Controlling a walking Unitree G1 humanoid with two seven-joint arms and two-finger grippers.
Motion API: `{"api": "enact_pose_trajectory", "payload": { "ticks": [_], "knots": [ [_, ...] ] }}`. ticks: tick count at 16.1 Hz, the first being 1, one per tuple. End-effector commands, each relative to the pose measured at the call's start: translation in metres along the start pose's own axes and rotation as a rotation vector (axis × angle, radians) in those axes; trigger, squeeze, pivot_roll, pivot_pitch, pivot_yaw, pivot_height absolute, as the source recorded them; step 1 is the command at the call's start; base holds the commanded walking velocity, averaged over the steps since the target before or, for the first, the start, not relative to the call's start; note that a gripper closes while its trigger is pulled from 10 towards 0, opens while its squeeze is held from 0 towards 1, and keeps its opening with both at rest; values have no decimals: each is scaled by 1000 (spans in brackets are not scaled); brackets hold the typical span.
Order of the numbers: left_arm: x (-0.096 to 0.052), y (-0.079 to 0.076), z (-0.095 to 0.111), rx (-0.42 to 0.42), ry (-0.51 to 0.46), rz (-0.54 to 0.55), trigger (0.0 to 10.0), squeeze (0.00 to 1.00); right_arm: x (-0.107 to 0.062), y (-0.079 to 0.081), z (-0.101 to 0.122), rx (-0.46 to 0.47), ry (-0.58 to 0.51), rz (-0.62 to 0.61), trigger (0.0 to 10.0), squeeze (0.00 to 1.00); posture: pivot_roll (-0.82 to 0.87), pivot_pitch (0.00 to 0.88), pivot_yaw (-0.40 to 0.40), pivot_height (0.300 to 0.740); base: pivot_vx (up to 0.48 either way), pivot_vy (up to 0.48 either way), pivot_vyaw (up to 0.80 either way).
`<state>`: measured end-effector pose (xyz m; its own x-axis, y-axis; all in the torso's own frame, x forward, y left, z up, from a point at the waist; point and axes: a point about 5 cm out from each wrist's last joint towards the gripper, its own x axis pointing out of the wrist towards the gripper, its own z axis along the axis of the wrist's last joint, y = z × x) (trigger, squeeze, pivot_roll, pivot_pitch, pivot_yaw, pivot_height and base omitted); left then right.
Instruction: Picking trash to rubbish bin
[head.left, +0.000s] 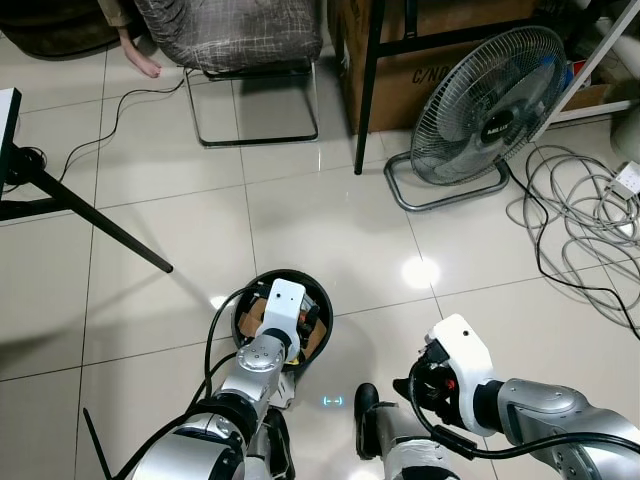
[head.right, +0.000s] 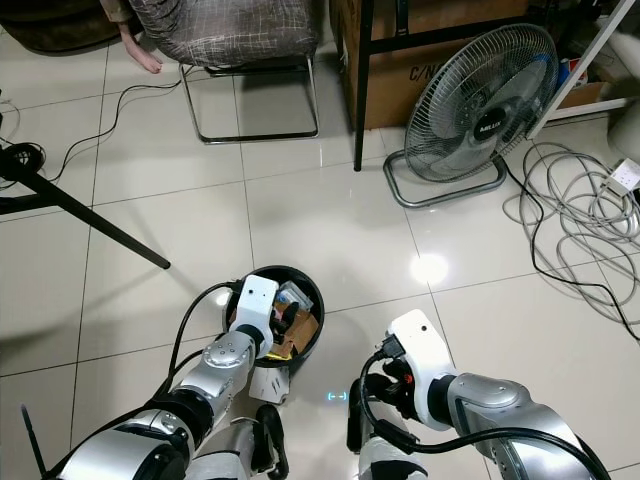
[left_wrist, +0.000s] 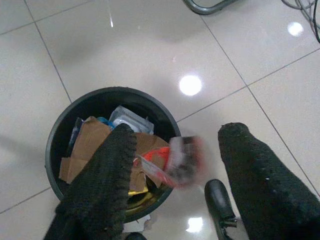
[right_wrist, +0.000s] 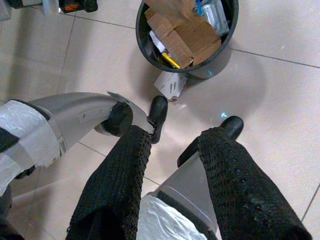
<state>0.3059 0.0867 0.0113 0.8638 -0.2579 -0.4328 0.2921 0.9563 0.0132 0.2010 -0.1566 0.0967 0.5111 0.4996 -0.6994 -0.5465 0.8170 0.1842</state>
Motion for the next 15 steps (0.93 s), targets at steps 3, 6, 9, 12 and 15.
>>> {"api": "enact_pose_trajectory", "payload": {
  "ticks": [3, 6, 9, 12, 15],
  "knots": [
    [-5, -1, -17, -15, 59, 6, 10000, 1000, 1, 5, -3, 2, 6, 18, 10000, 0, -357, 351, 39, 740, 0, 0, 0],
    [-5, -1, -17, -16, 61, 6, 10000, 1000, 1, 5, -4, 2, 7, 18, 10000, 0, -357, 351, 38, 740, 0, 0, 0],
    [-5, 0, -18, -16, 62, 9, 10000, 1000, 1, 4, -3, 0, 7, 18, 10000, 0, -353, 345, 35, 740, 0, 0, 0],
    [-5, 3, -15, -12, 48, 28, 10000, 1000, 4, 2, 1, -8, -11, 13, 10000, 0, -341, 330, 38, 740, 0, 0, 0],
    [-3, 21, 6, -13, -65, 58, 10000, 1000, 14, -2, 12, -15, -47, 6, 10000, 0, -308, 297, 47, 740, 0, 0, 0]
  ]
}}
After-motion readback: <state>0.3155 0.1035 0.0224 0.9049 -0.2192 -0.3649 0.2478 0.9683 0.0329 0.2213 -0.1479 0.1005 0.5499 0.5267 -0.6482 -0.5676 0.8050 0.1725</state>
